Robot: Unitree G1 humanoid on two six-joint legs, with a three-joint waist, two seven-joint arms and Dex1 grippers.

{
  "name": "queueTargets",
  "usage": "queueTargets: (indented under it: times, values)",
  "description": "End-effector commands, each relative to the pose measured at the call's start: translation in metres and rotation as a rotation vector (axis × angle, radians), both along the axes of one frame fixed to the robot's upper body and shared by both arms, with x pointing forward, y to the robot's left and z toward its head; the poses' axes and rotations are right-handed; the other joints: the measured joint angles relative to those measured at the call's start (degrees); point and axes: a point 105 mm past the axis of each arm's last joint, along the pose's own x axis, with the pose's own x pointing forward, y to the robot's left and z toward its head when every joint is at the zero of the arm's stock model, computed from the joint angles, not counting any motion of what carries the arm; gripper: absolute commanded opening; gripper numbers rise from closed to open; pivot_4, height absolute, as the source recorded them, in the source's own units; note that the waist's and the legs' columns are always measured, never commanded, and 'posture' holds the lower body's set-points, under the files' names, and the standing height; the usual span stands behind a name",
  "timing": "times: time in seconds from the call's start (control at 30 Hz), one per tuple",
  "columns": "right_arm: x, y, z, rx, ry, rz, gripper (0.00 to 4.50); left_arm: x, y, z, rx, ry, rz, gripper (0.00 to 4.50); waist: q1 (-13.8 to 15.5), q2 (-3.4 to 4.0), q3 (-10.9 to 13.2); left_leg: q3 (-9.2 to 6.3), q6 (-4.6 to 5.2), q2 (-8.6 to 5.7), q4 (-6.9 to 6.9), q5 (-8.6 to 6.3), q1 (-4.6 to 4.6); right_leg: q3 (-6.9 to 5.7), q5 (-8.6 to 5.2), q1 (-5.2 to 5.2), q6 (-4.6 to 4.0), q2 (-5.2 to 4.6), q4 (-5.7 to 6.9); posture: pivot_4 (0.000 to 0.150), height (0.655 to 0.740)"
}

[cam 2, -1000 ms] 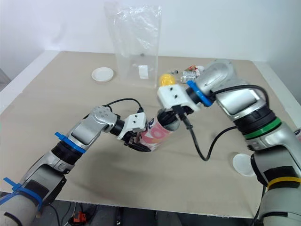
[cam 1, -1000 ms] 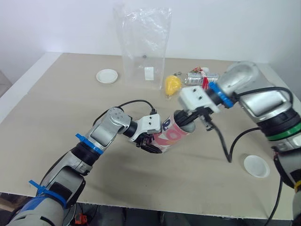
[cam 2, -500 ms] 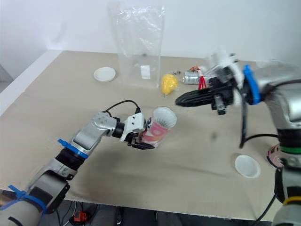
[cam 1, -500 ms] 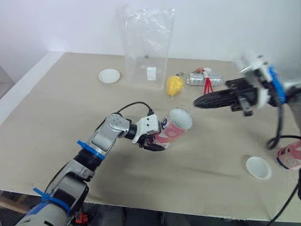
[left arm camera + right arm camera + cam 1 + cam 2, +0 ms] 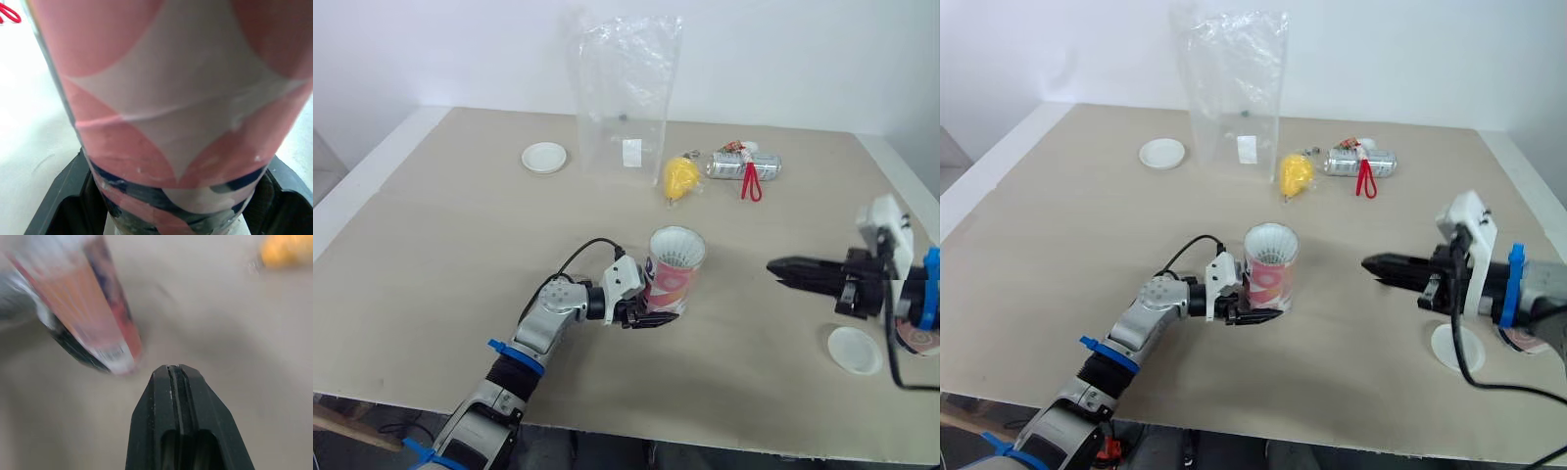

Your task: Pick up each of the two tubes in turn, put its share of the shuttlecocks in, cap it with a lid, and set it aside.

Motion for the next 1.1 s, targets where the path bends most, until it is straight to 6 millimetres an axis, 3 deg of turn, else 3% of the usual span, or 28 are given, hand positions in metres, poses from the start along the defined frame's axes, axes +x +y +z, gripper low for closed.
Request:
queueTargets:
  times: [0.03,0.3,0.33,0.4,0.73,1.1]
  values:
    - [-0.013,-0.015,-0.006,-0.158,0.021,0.000,0.64,-0.003,-0.004,0.000,0.013,-0.045,-0.025,2.97,0.0,0.01,0.0,0.00,0.00,0.00,0.01,0.00,0.00,0.00,0.00,0.00,0.00,0.00,0.00,0.150,0.7400]
    - [-0.030,-0.046,-0.014,-0.258,0.151,-0.055,2.87,0.000,-0.010,0.002,0.005,-0.055,-0.005,2.97,-0.2,0.04,0.0,0.03,0.01,-0.01,0.05,0.01,0.08,0.02,0.01,0.10,0.01,-0.01,-0.03,0.150,0.7400]
    - [-0.032,-0.048,-0.014,-0.267,0.161,-0.060,3.63,0.000,-0.010,0.002,0.004,-0.055,-0.005,2.97,-0.2,0.03,0.0,0.02,0.00,-0.02,0.05,0.00,0.07,0.03,0.00,0.11,0.02,-0.01,-0.04,0.150,0.7400]
    - [-0.037,-0.052,-0.013,-0.275,0.194,-0.082,4.26,-0.002,-0.011,0.002,-0.008,-0.049,-0.007,2.97,-0.2,0.04,0.0,0.01,0.00,-0.03,0.04,0.00,0.07,0.02,-0.01,0.11,0.02,-0.01,-0.04,0.150,0.7400]
    - [-0.047,-0.063,-0.022,-0.284,0.287,-0.151,4.26,-0.008,-0.017,-0.002,-0.007,-0.038,-0.027,2.97,-0.2,0.01,0.0,0.00,0.00,-0.06,0.01,0.00,0.06,0.04,-0.05,0.11,0.02,-0.03,-0.08,0.150,0.7400]
    - [-0.046,-0.061,-0.047,-0.290,0.319,-0.154,4.26,-0.017,-0.015,-0.014,0.035,0.027,-0.075,2.97,-0.2,0.01,0.0,-0.01,0.00,-0.07,-0.01,0.00,0.06,0.04,-0.06,0.11,0.02,-0.03,-0.08,0.150,0.7400]
